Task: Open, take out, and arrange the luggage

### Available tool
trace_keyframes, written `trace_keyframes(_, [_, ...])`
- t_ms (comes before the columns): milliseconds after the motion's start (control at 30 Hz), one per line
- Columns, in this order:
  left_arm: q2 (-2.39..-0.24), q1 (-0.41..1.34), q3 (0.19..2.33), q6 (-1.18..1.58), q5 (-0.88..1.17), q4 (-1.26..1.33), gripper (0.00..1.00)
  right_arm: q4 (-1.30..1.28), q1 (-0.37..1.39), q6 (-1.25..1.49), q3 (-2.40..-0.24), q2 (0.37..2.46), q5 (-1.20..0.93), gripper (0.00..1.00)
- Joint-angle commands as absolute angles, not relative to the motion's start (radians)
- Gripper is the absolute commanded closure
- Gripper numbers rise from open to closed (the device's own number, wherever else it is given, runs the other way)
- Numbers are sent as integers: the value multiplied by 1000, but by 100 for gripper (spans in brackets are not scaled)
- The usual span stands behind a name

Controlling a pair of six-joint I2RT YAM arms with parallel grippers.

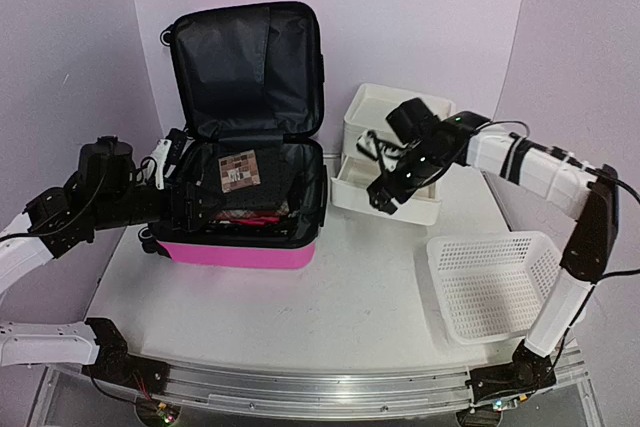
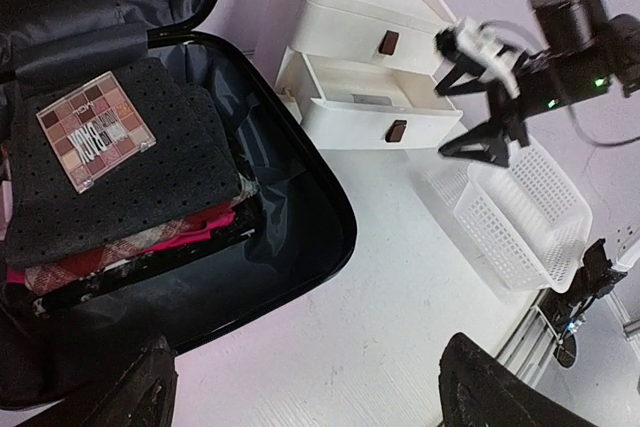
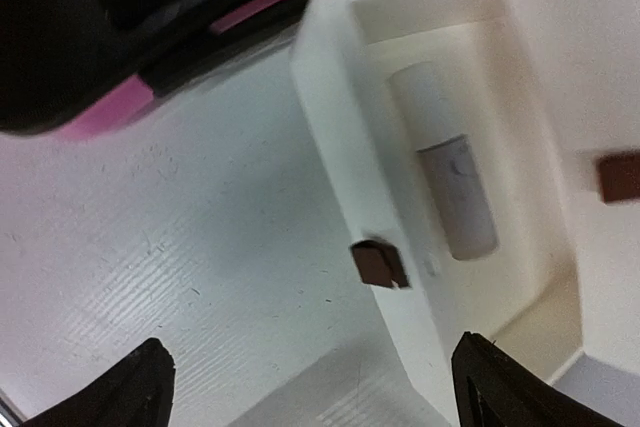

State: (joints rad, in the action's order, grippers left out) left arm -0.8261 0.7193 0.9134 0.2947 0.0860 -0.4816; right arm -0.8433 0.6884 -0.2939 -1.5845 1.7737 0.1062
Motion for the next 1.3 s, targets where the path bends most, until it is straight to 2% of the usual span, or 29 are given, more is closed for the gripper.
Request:
trace_keyframes(0, [-887, 720, 931, 338, 153, -431, 9, -831, 538, 126, -1669, 1629, 252, 2])
trace_keyframes(133, [-970, 722, 948, 409, 249, -367, 9, -892, 349, 328, -1783, 1667, 219, 2])
trace_keyframes(300, [-1090, 764, 925, 494, 309, -260, 9, -907, 238, 402, -1946, 1796, 192, 3])
trace_keyframes(533, [-1296, 995, 1005, 475, 141, -213, 10, -934, 170, 409, -2184, 2029, 128, 21])
trace_keyframes(633, [-1405, 1077, 1079, 445, 71, -202, 13, -960, 169, 412, -2236, 2077, 142, 38])
trace_keyframes(733, [-1535, 1106, 1156, 424, 10, -167, 19, -965, 170, 460, -2192, 2055, 118, 57])
trace_keyframes(800, [-1648, 1107, 1211, 386, -6, -118, 28, -968, 170, 496, -2155, 2039, 88, 70])
trace_keyframes(900, [-1817, 1107, 1343, 317, -76, -76, 40, -968, 170, 550, -2097, 2006, 65, 82])
trace_keyframes(1067, [-2096, 1104, 1646, 224, -182, -60, 58, -991, 170, 635, -2045, 1950, 37, 91])
trace_keyframes(1267, [-2291, 1071, 1868, 237, -244, -60, 63, -1022, 170, 705, -2002, 1888, 42, 97])
